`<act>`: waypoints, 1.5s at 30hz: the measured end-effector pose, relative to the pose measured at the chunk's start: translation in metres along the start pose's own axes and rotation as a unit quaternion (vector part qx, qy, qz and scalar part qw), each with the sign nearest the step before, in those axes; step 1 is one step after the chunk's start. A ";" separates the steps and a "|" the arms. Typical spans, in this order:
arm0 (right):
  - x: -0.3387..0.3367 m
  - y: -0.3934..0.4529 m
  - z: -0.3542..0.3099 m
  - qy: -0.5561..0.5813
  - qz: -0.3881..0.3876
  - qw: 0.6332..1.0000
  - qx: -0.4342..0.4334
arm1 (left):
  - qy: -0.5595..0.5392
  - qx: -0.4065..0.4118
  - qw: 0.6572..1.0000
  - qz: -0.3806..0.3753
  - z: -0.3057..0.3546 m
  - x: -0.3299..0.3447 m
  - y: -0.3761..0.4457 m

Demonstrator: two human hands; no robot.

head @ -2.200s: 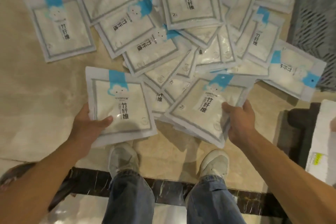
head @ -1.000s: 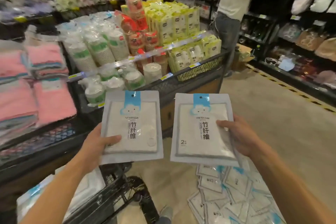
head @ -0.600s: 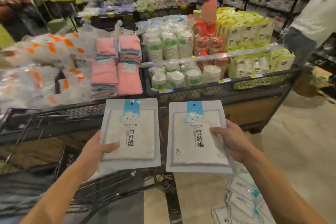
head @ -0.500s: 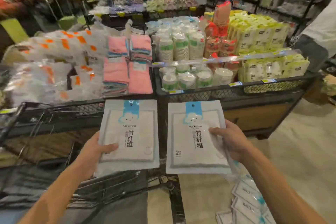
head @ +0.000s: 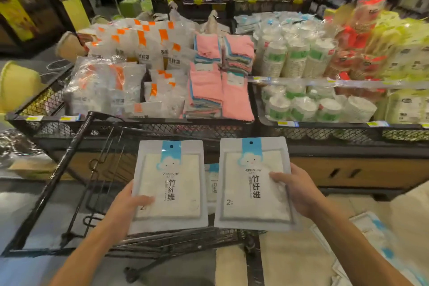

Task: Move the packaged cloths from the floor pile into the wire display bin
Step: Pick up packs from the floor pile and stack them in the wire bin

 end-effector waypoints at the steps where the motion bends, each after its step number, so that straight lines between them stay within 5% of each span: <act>1: 0.006 0.009 0.003 -0.001 -0.001 1.000 0.006 | -0.003 -0.009 1.000 0.007 -0.004 -0.005 0.007; 17: 0.041 0.229 0.065 -0.054 -0.011 0.987 0.153 | -0.030 -0.178 0.971 0.158 -0.079 -0.011 0.154; 28: 0.090 0.327 0.179 -0.163 0.016 0.963 0.216 | 0.036 -0.232 0.966 0.110 -0.181 -0.013 0.296; 34: 0.106 0.366 0.244 -0.263 0.081 0.941 0.196 | 0.142 -0.221 0.952 0.159 -0.232 -0.017 0.330; 45: 0.118 0.379 0.292 -0.510 0.174 0.835 0.114 | 0.501 -0.142 0.838 0.163 -0.260 0.020 0.343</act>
Point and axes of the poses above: each hand's wrist, its own y-axis towards the middle knuckle, its own x-axis out of the palm, z = x × y, the point moved 2 cm from there along y, towards the middle knuckle, and after that the axes turned 1 degree about z, right-handed, at the moved point
